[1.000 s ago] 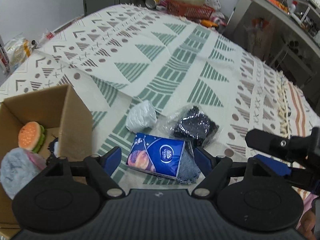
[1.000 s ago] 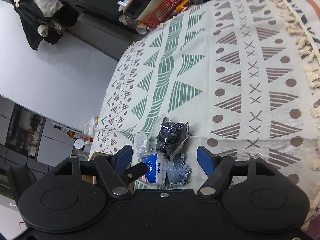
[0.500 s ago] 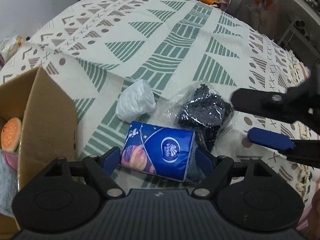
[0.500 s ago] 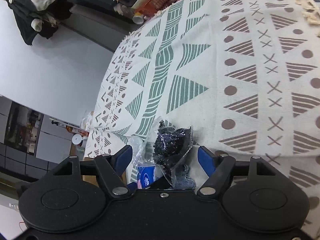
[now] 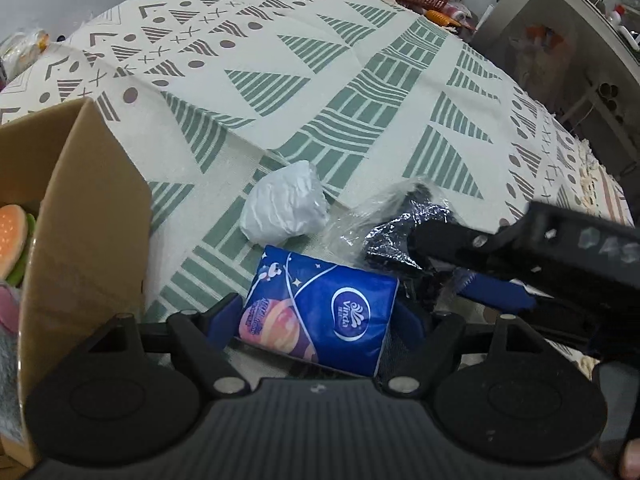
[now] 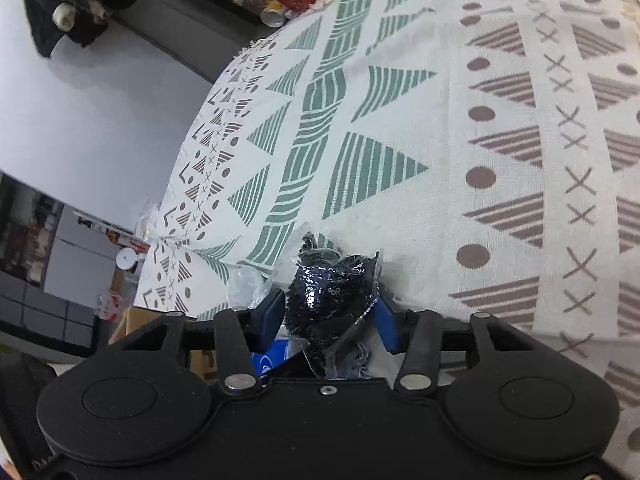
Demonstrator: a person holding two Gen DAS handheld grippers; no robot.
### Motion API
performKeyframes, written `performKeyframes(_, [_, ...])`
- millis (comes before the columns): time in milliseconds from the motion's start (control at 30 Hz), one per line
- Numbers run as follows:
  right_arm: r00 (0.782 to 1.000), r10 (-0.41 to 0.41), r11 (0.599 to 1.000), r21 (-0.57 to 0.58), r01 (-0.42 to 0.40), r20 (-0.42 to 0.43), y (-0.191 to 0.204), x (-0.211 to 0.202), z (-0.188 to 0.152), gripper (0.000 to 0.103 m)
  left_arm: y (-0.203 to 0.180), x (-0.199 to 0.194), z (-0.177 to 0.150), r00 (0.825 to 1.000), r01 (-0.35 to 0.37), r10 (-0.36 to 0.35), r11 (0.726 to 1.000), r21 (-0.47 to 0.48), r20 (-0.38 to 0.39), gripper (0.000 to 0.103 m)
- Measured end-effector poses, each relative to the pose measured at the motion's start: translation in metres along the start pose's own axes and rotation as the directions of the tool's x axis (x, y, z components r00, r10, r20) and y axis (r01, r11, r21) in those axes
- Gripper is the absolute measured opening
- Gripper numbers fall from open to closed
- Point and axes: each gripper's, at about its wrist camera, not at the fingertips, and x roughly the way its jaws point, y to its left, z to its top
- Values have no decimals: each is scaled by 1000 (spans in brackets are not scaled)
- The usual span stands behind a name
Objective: Organize soft objects
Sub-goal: 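Grasp the blue tissue pack with the left tool while the right tool grasps the black bag, then carry the tissue pack and black bag over the box with both tools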
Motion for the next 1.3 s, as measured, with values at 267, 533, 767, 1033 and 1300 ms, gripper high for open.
performKeyframes(267, [999, -7, 1000, -1, 8, 44, -1, -18, -1, 36, 0, -16, -6, 1000, -17, 17, 1000, -23, 24, 77])
performKeyframes(533, [993, 4, 1000, 1, -4, 117, 5, -52, -13, 34, -8, -55, -12, 993, -24, 23, 1000, 7, 112, 77])
performKeyframes(767, [981, 27, 1000, 7, -28, 190, 10, -87, -26, 34, -12, -89, -19, 986, -32, 28, 999, 21, 163, 77])
performKeyframes(1033, [969, 65, 997, -51, -55, 239, 25, -114, -41, 34, -1, -127, -42, 983, -24, 24, 1000, -7, 182, 77])
performKeyframes(1300, [961, 100, 991, -109, -74, 259, 47, -133, -62, 34, 14, -166, -59, 973, -37, 44, 999, -35, 227, 77])
